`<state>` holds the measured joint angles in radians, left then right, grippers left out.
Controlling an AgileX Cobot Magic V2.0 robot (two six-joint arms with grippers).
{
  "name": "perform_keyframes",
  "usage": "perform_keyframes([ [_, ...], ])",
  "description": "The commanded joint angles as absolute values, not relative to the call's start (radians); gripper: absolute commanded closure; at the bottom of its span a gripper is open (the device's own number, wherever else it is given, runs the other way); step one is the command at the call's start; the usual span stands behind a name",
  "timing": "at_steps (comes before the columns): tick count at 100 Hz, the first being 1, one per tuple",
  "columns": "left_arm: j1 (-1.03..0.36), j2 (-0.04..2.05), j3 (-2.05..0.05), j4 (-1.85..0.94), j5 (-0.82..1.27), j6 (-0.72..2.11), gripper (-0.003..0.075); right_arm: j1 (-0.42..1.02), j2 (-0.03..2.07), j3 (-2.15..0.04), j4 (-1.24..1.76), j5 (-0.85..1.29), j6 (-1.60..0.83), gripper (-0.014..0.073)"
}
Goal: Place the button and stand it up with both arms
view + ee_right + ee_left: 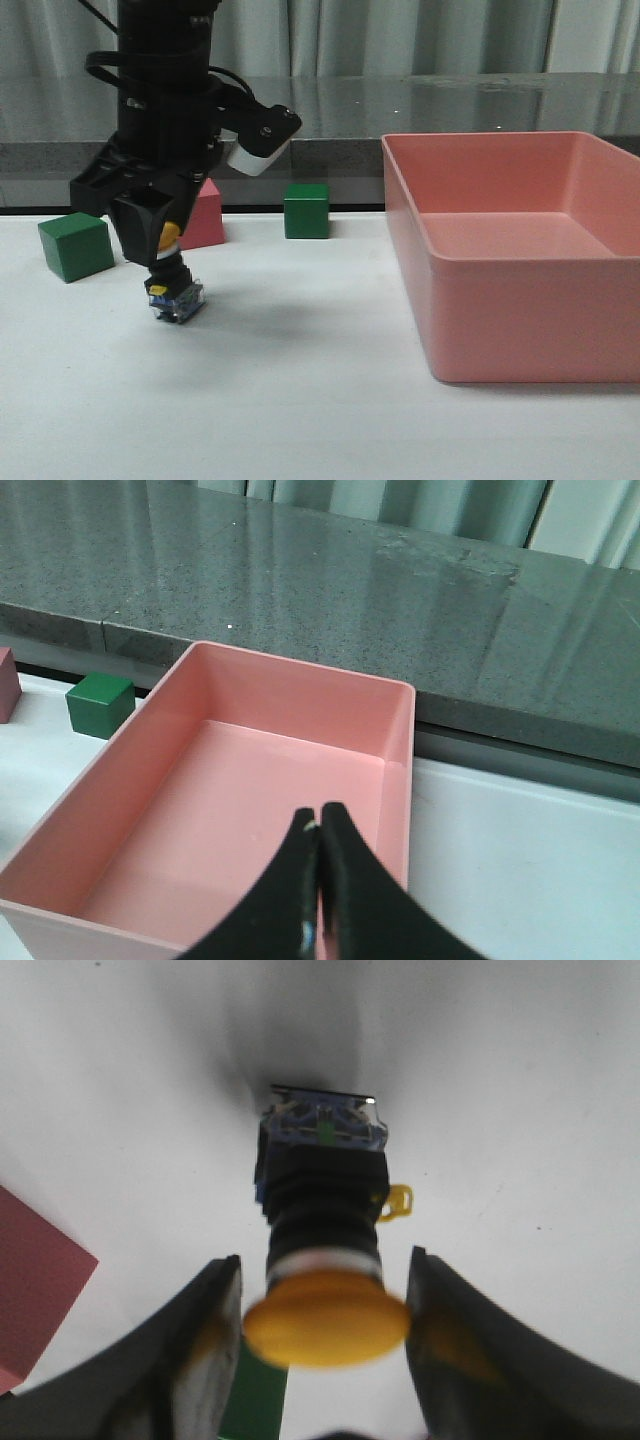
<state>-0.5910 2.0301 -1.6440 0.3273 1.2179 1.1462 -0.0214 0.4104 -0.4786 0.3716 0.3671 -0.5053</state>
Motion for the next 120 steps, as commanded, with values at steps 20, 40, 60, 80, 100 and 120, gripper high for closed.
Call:
perform_keyframes([
  [20, -0.593, 1.977, -1.669, 0.345, 1.272, 1.136, 0.0314, -0.028, 0.415, -0.504, 0.39, 0.291, -0.511, 0.0655],
  [40, -0.588, 1.965, -1.669, 0.354, 1.274, 1.136, 0.0309, -0.028, 0.415, -0.504, 0.39, 0.291, -0.511, 0.0655],
  [60, -0.53, 1.924, -1.669, 0.347, 1.276, 1.08, 0.0309, -0.028, 0.415, -0.504, 0.39, 0.291, -0.511, 0.0655],
  [80, -0.431, 1.845, -1.669, 0.339, 1.276, 1.0, 0.0322, -0.028, 0.415, -0.504, 0.39, 0.291, -0.511, 0.0655],
  [100, -0.335, 1.756, -1.671, 0.325, 1.274, 0.715, 0.0562, -0.028, 0.415, -0.504, 0.39, 0.291, -0.511, 0.0655],
  [120, -0.237, 1.636, -1.671, 0.127, 1.232, 0.599, 0.074, -0.028, 0.415, -0.504, 0.39, 0.291, -0.511, 0.0655],
])
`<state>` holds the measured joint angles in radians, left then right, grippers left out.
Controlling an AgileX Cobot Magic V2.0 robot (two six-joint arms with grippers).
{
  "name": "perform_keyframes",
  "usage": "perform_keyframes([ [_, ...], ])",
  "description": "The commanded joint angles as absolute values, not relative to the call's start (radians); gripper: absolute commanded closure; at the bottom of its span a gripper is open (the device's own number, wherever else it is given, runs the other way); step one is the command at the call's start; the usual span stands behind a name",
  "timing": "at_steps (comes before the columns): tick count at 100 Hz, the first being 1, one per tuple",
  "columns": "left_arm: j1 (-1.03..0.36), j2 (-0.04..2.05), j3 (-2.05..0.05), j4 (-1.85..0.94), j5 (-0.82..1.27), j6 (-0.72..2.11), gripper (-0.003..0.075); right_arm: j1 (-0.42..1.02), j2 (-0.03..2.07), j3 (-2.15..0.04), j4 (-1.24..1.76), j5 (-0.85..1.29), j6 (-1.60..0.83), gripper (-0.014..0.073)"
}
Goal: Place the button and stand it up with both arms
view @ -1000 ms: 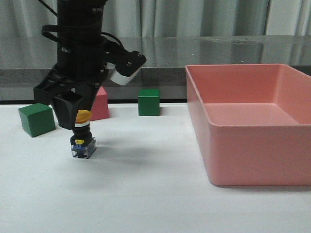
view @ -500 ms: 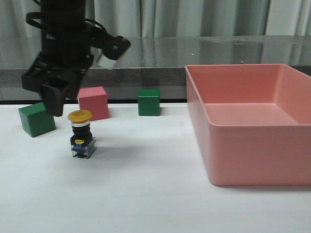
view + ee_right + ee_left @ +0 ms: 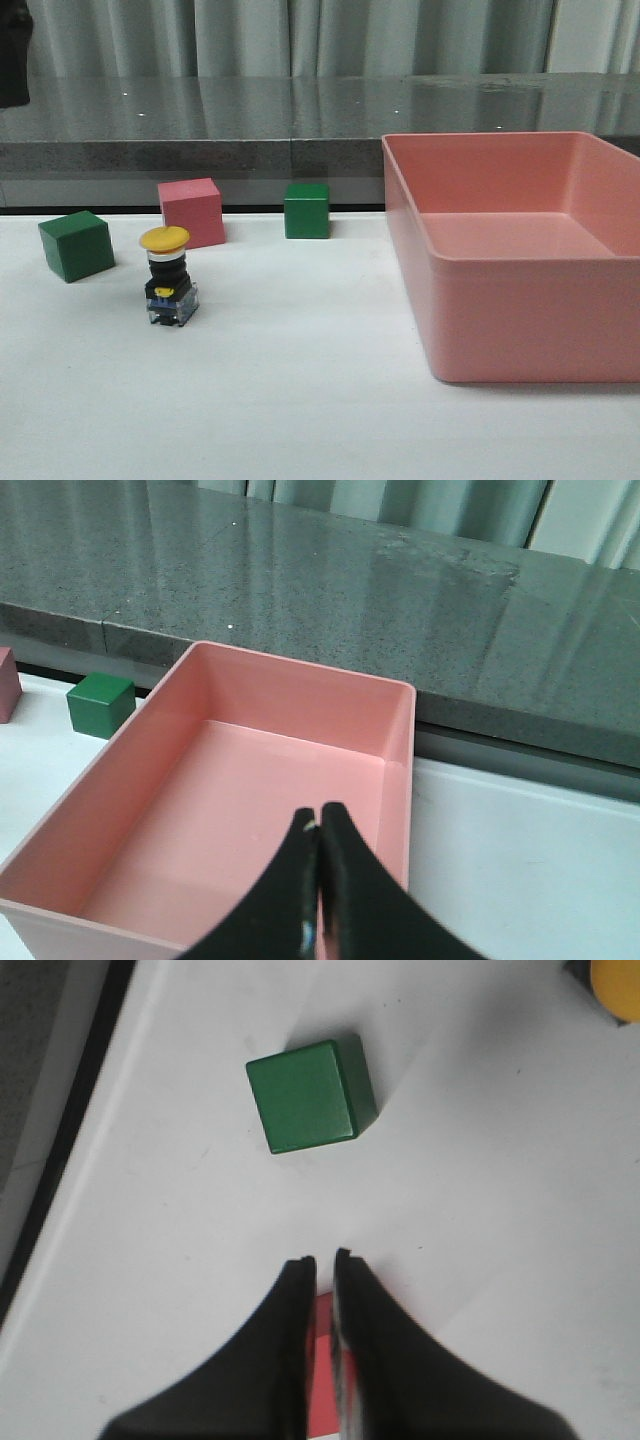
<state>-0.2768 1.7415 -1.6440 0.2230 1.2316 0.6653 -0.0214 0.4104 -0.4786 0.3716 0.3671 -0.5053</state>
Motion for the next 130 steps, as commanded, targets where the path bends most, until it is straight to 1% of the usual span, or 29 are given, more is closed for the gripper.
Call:
perform_keyframes([
  [1, -0.228, 1.63, -1.671, 0.103, 1.228, 0.593, 0.074, -0.028, 0.415, -0.504, 0.39, 0.291, -0.511, 0.0655],
  [13, -0.164, 1.524, -1.646, -0.083, 1.105, 0.593, 0.074, -0.028, 0.415, -0.504, 0.39, 0.291, -0.511, 0.0655],
  [25, -0.146, 1.367, -1.523, -0.159, 0.9, 0.595, 0.074, -0.028, 0.415, -0.504, 0.39, 0.291, -0.511, 0.0655],
  [39, -0.146, 1.162, -1.264, -0.218, 0.659, 0.595, 0.074, -0.028, 0.415, -0.504, 0.39, 0.291, -0.511, 0.0655],
  [56, -0.146, 0.864, -0.878, -0.283, 0.367, 0.593, 0.074, -0.028, 0.415, -0.504, 0.39, 0.291, -0.511, 0.0655],
  [66, -0.146, 0.692, -0.685, -0.286, 0.258, 0.593, 0.074, -0.028, 0.415, -0.504, 0.39, 0.291, -0.511, 0.0655],
  [79, -0.146, 0.459, -0.485, -0.286, 0.205, 0.593, 0.074, -0.028, 0.415, -0.504, 0.39, 0.291, -0.511, 0.0655],
  [100, -0.146, 0.178, -0.31, -0.294, 0.195, 0.593, 0.074, -0.028, 0.415, -0.504, 0.39, 0.291, -0.511, 0.0655],
  [114, -0.146, 0.088, -0.261, -0.296, 0.197, 0.593, 0.074, -0.028, 0.415, -0.504, 0.39, 0.292, -0.511, 0.0655],
  [130, -0.146, 0.075, -0.236, -0.296, 0.197, 0.593, 0.074, -0.028, 0.415, -0.504, 0.39, 0.292, -0.511, 0.0655],
])
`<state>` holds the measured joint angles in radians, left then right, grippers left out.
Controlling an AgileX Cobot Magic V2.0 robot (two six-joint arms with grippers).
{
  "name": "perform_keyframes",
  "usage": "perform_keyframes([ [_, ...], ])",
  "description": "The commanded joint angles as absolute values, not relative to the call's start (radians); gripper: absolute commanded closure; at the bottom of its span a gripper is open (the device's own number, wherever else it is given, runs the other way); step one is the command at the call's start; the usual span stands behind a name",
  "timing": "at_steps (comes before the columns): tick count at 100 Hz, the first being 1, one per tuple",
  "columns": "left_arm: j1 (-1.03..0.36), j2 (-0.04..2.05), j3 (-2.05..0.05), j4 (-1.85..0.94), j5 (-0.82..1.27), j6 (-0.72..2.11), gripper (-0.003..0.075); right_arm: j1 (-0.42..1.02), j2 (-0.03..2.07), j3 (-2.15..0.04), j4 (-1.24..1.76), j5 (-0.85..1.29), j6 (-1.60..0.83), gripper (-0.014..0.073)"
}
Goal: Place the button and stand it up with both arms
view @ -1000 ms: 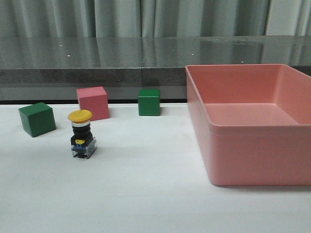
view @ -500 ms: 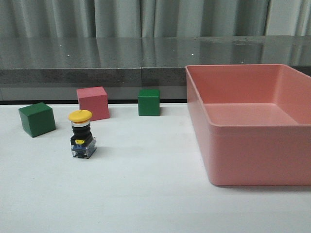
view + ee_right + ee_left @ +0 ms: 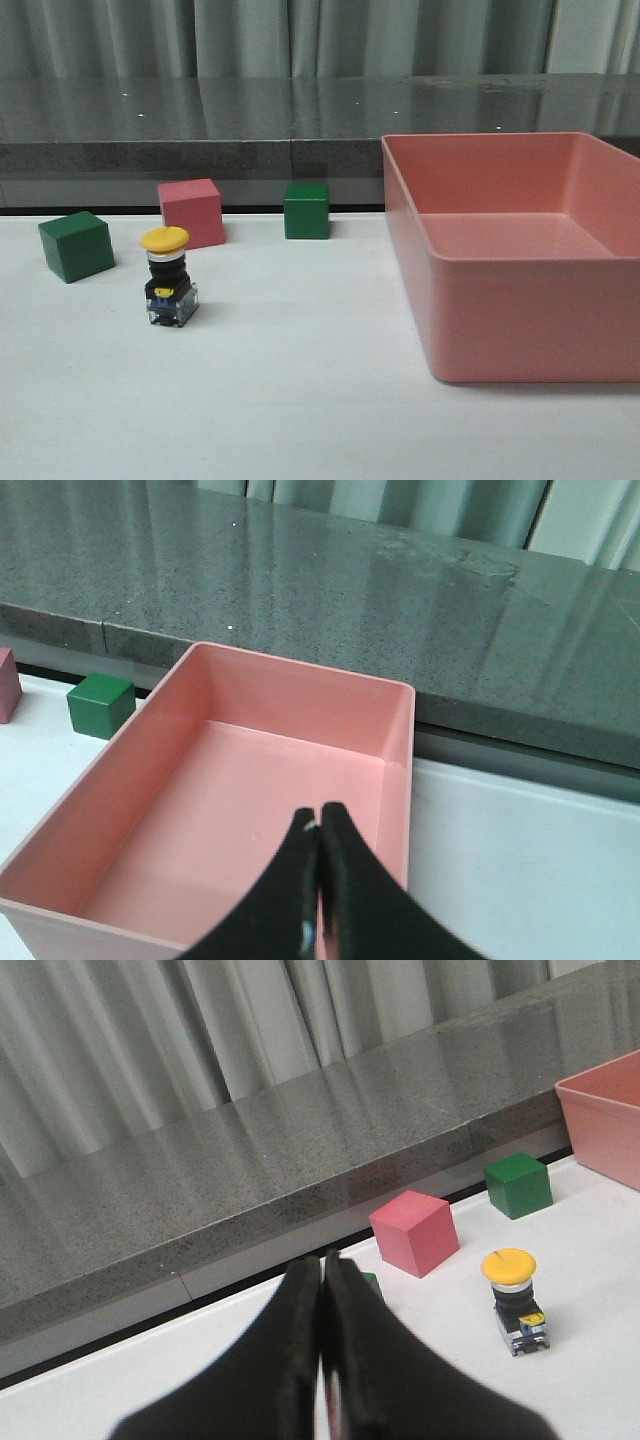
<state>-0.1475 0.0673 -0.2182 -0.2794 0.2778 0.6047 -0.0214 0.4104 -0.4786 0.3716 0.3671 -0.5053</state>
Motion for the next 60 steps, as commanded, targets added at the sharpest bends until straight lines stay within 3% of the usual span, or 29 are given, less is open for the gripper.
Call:
perform_keyframes([
  [1, -0.146, 0.075, -0.234, -0.296, 0.197, 0.593, 0.074, -0.028, 0.415, -0.504, 0.39, 0.292, -0.511, 0.0655],
  [50, -0.146, 0.075, -0.209, -0.266, 0.184, 0.586, 0.074, -0.028, 0.415, -0.504, 0.39, 0.292, -0.511, 0.0655],
  [60, -0.146, 0.072, -0.165, -0.153, 0.139, 0.418, 0.074, -0.028, 0.415, -0.504, 0.39, 0.292, -0.511, 0.0655],
])
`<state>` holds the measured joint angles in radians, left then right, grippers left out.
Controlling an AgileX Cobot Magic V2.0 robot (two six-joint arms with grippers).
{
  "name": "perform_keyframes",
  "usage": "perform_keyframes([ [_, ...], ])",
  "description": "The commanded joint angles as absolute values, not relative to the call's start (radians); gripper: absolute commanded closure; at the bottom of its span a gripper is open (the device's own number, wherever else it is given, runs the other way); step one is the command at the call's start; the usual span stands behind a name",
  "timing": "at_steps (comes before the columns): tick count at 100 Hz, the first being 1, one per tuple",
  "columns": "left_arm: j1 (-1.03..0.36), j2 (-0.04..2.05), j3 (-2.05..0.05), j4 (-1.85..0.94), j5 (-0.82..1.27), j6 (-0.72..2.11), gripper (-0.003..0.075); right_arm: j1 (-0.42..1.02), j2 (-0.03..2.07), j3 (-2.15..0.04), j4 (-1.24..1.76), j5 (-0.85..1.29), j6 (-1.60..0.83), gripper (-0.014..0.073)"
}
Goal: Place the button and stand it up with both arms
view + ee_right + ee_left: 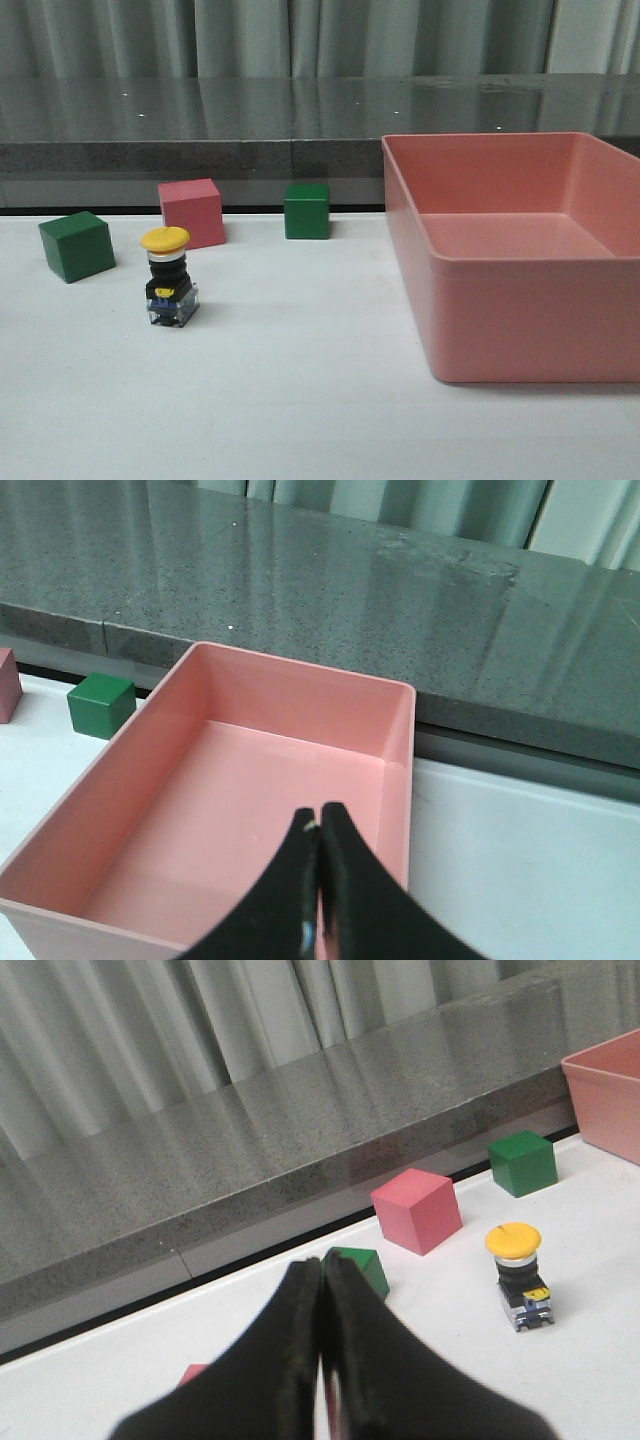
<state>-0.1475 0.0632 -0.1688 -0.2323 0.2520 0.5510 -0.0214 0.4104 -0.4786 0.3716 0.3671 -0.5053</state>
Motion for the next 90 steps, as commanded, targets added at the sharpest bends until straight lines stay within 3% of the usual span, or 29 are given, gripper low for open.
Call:
perform_keyframes([
  [1, -0.146, 0.07, -0.157, -0.122, 0.136, 0.376, 0.074, -0.028, 0.415, -0.504, 0.39, 0.292, -0.511, 0.0655],
  [17, -0.143, 0.06, -0.069, 0.1, 0.043, 0.089, 0.074, -0.028, 0.415, -0.504, 0.39, 0.292, -0.511, 0.0655],
  [39, -0.065, 0.008, 0.048, 0.104, -0.128, 0.041, 0.074, -0.028, 0.415, -0.504, 0.39, 0.292, -0.511, 0.0655],
  [90, -0.025, -0.035, 0.045, 0.096, -0.097, 0.041, 0.074, -0.028, 0.415, -0.504, 0.39, 0.295, -0.511, 0.0655],
])
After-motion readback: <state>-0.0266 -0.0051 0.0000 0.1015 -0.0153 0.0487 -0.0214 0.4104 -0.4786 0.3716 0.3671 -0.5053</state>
